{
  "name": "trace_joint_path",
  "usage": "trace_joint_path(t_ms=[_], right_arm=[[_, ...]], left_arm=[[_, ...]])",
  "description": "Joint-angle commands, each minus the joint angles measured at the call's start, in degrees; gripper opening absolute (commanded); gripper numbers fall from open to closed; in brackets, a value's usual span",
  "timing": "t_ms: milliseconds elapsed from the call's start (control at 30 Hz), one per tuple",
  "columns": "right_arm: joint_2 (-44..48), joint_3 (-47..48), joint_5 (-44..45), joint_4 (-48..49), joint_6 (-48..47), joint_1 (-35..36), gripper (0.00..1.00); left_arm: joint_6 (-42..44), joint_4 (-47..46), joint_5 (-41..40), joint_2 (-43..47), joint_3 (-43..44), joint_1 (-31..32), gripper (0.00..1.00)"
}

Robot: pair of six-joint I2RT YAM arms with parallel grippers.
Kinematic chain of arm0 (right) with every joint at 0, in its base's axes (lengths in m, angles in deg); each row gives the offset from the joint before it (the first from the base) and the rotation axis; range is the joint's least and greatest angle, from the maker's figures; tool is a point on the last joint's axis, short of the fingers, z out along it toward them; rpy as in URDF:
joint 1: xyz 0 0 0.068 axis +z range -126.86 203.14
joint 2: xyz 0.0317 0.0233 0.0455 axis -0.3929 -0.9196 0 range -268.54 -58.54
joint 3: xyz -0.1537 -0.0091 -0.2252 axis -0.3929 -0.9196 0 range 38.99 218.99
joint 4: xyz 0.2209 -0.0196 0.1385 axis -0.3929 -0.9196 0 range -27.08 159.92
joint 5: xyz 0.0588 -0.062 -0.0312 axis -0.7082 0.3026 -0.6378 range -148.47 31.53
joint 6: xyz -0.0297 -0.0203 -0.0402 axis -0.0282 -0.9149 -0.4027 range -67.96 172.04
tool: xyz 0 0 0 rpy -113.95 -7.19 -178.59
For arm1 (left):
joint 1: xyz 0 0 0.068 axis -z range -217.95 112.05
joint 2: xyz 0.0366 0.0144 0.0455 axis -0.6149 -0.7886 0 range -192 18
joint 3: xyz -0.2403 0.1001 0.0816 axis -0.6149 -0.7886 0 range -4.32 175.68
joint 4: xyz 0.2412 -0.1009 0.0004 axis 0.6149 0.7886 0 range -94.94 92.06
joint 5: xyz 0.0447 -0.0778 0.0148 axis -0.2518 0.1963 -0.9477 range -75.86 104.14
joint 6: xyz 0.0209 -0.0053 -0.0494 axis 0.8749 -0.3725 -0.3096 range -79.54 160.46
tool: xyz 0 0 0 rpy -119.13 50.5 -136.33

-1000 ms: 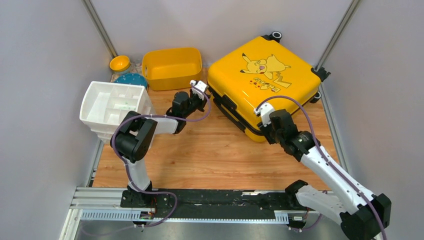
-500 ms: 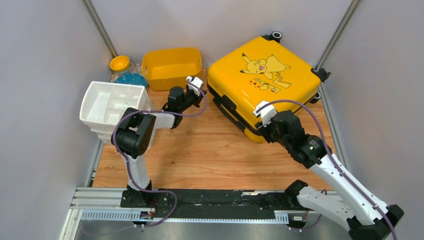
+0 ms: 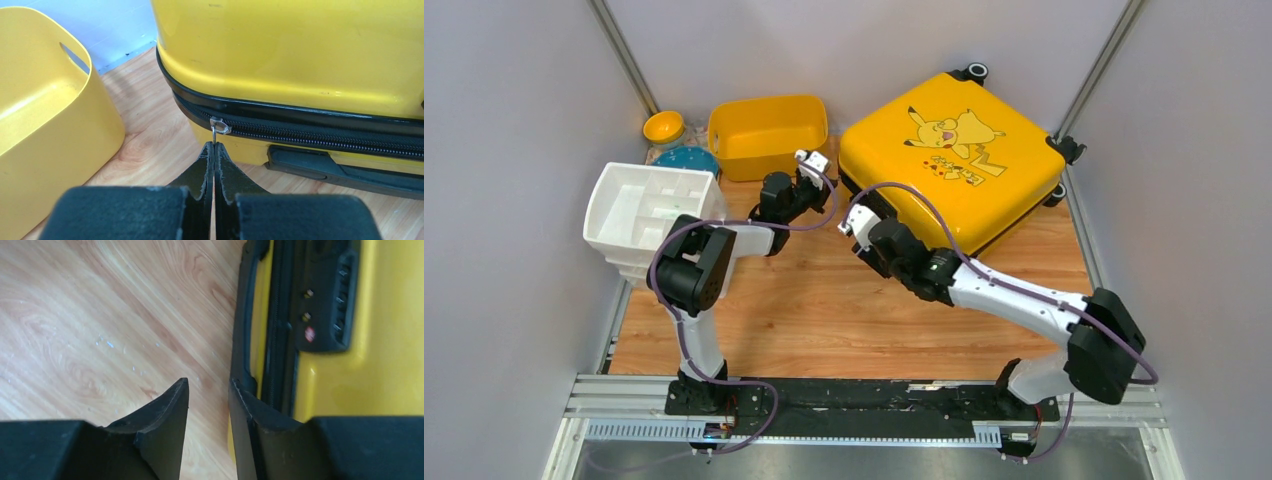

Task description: Open, take out, and arrange the luggage

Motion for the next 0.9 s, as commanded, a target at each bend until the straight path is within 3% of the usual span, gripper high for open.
trace_joint_path(t_ms=[0,367,733,833,867], right_arm=[[-4.65,2.15,3.03,11.3,1.21,0.64,0.4],[-19.07,9.54,7.08,14.74,3.94,-1.38,0.43],[-22.42,1.9,5.59,15.45,4.72,-5.51,0.43],[-21.37,1.37,2.25,12.46,5.26,-6.48,0.35],[-20.93,0.58,0.77,12.19,4.91,-6.65,0.25]], left_arm=[[-2.12,-2.08,-1.38,-0.5,2.22,-0.69,0.0],[-2.74,-3.66,-2.0,0.12,0.46,-0.95,0.0],[-4.5,-3.84,-1.56,-0.59,0.81,-1.04,0.0],[-4.59,-3.84,-1.56,-0.85,0.9,-1.04,0.0],[-4.5,-3.75,-1.47,-0.85,0.9,-1.13,0.0]])
